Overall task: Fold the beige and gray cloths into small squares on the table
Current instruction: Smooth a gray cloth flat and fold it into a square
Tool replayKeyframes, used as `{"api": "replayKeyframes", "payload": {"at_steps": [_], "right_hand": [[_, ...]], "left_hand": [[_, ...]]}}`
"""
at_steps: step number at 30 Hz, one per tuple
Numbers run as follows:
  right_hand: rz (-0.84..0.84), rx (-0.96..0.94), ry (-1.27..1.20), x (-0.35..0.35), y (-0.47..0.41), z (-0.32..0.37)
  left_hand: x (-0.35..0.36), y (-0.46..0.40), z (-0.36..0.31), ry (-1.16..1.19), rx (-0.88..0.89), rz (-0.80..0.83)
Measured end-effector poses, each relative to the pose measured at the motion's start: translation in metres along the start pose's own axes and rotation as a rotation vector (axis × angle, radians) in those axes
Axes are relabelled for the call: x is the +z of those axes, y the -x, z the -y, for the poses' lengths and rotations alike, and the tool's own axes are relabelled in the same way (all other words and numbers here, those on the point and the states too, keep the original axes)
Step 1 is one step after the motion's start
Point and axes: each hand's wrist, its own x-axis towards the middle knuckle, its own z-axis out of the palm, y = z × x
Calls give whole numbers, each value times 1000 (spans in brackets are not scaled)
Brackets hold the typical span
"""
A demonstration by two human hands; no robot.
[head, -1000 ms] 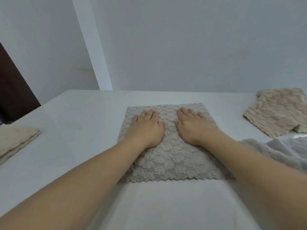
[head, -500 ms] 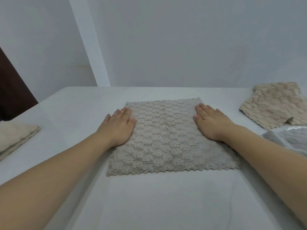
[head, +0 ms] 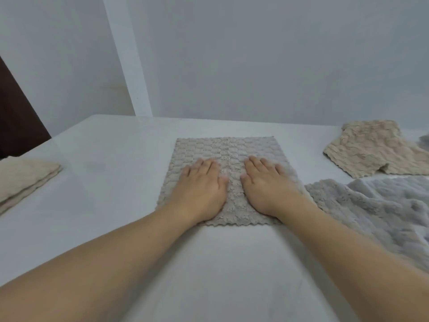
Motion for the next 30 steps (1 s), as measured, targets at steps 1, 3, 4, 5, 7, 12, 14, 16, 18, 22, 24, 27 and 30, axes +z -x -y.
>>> {"api": "replayKeyframes", "payload": {"at_steps": [1, 3, 4, 5, 7, 12, 14, 16, 18, 22, 24, 27, 30], "right_hand": [[8, 13, -13, 4, 0, -3], [23, 35, -28, 5, -3, -6], [26, 33, -35, 3, -4, -5], [24, 27, -37, 3, -4, -4], [23, 13, -38, 2, -2, -4], [43, 81, -23, -4, 20, -39], [90, 113, 1, -11, 30, -51], [141, 114, 79, -17, 30, -53], [97, 72, 128, -29, 12, -48], [-100, -44, 34, -59, -51, -28], [-109, -88, -19, -50, -78, -21], [-9, -22, -43, -12, -93, -24], [19, -8, 2, 1, -100, -32]], "left_hand": [[5, 1, 2, 12, -12, 18], [6, -2, 6, 0, -26, 27], [5, -3, 6, 0, -26, 31], [4, -3, 5, 4, -20, 35], [4, -1, 4, 6, -18, 51], [-6, 15, 44, -19, -73, 86], [-13, 25, 64, -32, -115, 137], [-21, 28, 73, -120, -113, 202], [-30, 10, 73, -171, -97, 188], [-55, -64, 48, 14, -60, -92], [-48, -91, 37, 117, -18, -107], [-8, -98, 38, 37, -6, 8], [7, -104, 48, -10, -14, 89]]}}
